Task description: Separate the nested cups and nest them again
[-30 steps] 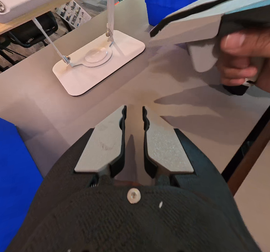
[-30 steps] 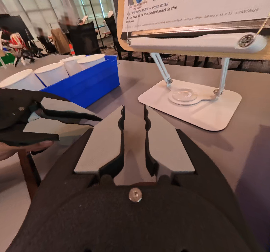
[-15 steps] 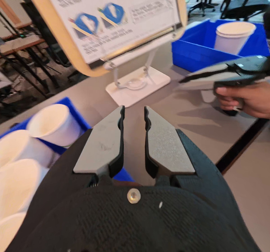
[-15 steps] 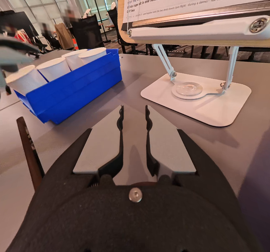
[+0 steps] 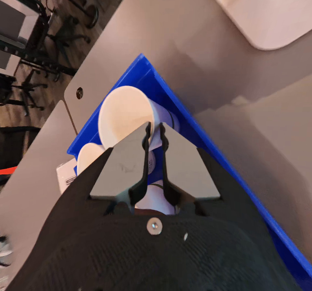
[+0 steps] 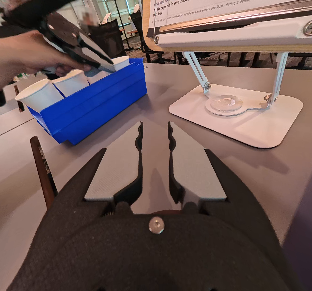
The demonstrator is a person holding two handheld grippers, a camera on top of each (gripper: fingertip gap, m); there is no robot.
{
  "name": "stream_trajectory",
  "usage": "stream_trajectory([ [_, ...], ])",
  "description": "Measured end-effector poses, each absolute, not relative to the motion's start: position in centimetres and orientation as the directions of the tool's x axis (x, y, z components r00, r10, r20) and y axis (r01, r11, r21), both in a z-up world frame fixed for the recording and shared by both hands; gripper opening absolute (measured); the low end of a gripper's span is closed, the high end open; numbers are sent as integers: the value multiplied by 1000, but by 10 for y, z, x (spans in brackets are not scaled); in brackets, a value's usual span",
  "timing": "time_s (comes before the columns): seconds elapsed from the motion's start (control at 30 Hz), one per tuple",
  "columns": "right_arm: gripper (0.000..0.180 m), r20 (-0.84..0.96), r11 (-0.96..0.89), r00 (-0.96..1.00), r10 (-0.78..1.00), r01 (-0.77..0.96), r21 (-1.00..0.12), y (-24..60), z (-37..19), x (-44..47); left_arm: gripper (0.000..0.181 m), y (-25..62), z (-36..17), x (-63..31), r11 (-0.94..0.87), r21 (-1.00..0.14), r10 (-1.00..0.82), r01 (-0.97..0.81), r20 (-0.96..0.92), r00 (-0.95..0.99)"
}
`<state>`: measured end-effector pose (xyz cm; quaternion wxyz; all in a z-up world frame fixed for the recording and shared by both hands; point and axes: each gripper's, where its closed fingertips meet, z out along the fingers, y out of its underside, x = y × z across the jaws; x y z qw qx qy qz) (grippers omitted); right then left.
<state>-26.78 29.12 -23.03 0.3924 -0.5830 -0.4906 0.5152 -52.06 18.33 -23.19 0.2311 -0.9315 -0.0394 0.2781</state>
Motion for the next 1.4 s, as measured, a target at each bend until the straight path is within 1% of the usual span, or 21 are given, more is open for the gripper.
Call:
stream_trajectory([
  [0.07, 26, -224, -219, -12, 975, 170, -961, 292, -231, -268, 7, 186, -237, -524, -909, -410, 170, -82, -542, 823],
  [0.1, 26, -228, -223, -11, 974, 170, -960, 293, -232, -268, 0, 187, -238, -520, -914, -399, 158, -81, -532, 832],
  [0.2, 25, -250, -244, -14, 968, 162, -956, 293, -230, -267, 0, 191, -222, -513, -903, -403, 140, -150, -605, 784],
  [0.33, 25, -295, -287, -38, 955, 145, -947, 291, -224, -265, 0, 188, -193, -494, -865, -446, 152, -228, -667, 729],
  [0.5, 27, -313, -299, -92, 945, 138, -944, 282, -217, -264, 0, 182, -150, -434, -769, -512, 137, -383, -717, 684],
  [0.57, 29, -316, -299, -134, 939, 133, -945, 275, -212, -263, 0, 182, -138, -397, -726, -498, 82, -475, -748, 659],
  [0.6, 29, -319, -301, -160, 934, 126, -945, 271, -208, -263, 0, 181, -137, -379, -715, -473, 47, -515, -768, 639],
  [0.73, 30, -344, -333, -274, 898, 88, -939, 255, -183, -255, 0, 181, -144, -319, -677, -302, -127, -671, -850, 510],
  [0.93, 33, -315, -339, -308, 898, -28, -940, 255, -151, -240, 0, 193, -180, -254, -594, -168, -333, -787, -839, 431],
  [1.03, 35, -317, -348, -319, 893, -42, -936, 255, -148, -238, 0, 202, -196, -245, -572, -159, -363, -805, -831, 422],
  [1.1, 40, -317, -341, -341, 885, -12, -940, 249, -153, -240, 0, 207, -205, -241, -563, -155, -377, -812, -826, 419],
  [1.17, 38, -304, -313, -303, 903, 21, -950, 250, -162, -244, 0, 212, -212, -235, -550, -140, -386, -824, -831, 399],
  [1.2, 33, -291, -293, -264, 920, 35, -956, 253, -168, -247, 0, 215, -214, -232, -543, -133, -391, -829, -834, 389],
  [1.27, 16, -276, -261, -216, 937, 95, -961, 257, -183, -252, 0, 219, -218, -223, -528, -140, -396, -837, -832, 389],
  [1.33, 12, -282, -260, -206, 937, 129, -957, 259, -190, -253, 0, 221, -225, -221, -537, -150, -398, -830, -823, 406],
  [1.4, 7, -236, -213, -164, 958, 149, -966, 265, -196, -253, 0, 227, -228, -219, -533, -197, -372, -823, -819, 437],
])
